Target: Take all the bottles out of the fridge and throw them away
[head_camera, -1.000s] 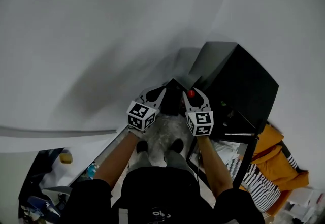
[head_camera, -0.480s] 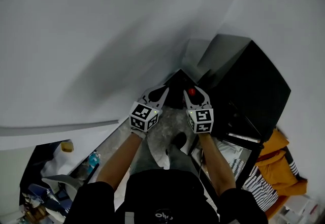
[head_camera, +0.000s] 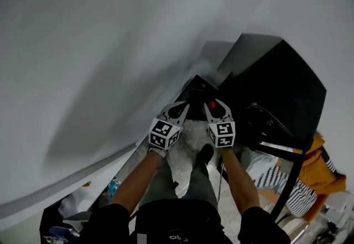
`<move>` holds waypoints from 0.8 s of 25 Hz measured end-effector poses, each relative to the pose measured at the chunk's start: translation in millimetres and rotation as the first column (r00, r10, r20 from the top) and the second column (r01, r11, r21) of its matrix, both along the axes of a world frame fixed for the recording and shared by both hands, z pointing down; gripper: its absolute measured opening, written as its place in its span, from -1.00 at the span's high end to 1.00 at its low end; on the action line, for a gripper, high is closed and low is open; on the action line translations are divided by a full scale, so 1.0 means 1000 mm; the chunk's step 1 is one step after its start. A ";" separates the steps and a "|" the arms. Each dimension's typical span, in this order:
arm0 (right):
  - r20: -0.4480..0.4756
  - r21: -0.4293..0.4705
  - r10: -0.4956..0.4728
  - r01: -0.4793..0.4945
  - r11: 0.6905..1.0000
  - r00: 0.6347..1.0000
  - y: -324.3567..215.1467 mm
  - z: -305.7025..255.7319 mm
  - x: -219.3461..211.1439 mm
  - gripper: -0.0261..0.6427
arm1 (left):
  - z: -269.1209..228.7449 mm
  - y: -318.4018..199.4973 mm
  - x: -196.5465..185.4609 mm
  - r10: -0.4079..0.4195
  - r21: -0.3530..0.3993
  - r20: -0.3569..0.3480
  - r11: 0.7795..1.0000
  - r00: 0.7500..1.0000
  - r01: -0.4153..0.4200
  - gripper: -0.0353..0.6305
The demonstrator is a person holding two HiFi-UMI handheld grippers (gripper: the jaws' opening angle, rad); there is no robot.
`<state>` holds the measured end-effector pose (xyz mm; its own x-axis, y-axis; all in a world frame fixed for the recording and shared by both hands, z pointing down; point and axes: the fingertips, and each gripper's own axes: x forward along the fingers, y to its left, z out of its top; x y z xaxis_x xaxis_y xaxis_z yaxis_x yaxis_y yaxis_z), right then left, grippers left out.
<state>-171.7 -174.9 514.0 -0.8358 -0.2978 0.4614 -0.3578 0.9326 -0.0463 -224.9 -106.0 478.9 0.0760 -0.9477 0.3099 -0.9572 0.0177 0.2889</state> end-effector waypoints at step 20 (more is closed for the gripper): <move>-0.148 -0.072 0.056 -0.068 0.995 0.987 -0.029 0.224 -0.005 0.47 | 0.189 -0.010 0.000 0.008 -0.114 -0.124 0.993 0.992 -0.022 0.88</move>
<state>-176.2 -203.9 737.9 -0.7389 -0.3060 0.6003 -0.4229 0.9042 -0.0596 -225.0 -116.0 668.1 0.1340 -0.9050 0.4038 -0.9147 0.0437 0.4017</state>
